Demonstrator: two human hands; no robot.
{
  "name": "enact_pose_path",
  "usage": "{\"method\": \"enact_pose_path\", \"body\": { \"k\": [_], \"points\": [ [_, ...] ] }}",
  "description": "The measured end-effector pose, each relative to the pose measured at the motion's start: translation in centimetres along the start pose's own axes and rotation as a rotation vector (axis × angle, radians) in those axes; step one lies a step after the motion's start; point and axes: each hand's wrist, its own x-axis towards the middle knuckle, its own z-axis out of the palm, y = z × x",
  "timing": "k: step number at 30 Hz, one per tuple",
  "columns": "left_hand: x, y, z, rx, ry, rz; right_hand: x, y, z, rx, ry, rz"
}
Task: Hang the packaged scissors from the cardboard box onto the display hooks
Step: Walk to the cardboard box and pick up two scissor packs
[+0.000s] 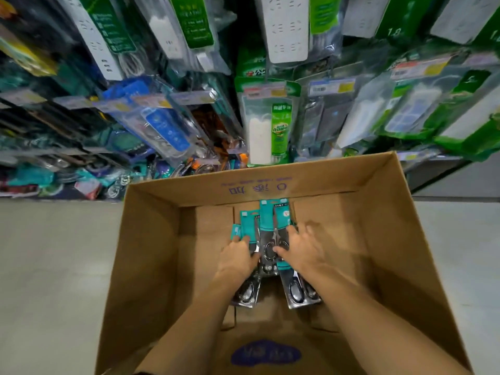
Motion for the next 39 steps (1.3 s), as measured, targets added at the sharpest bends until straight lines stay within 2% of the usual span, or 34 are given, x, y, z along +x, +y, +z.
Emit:
{"method": "enact_pose_path", "body": {
  "k": [9,16,21,26,32,39],
  "points": [
    [0.5,-0.5,0.7,-0.361,0.036,-0.114,0.5,1.0,-1.0,0.071,-0.077,-0.002],
    [0.0,-1.5,0.6,-0.573,0.041,-0.107,0.5,2.0,-1.9,0.146,-0.171,0.021],
    [-0.7,-2.7,0.0,-0.688,-0.021,-0.050,0.1,3.0,-2.3,0.211,-0.146,0.057],
    [-1.6,-3.0,-0.4,-0.765,-0.063,-0.010,0.4,3.7,-2.3,0.345,-0.144,0.047],
    [-2.2,-2.6,-0.2,-0.863,-0.017,-0.022,0.5,5.0,-2.3,0.732,-0.230,0.103],
    [-3.5,-3.5,-0.5,-0.948,0.000,-0.054,-0.5,5.0,-2.0,0.858,-0.271,0.052]
  ]
}}
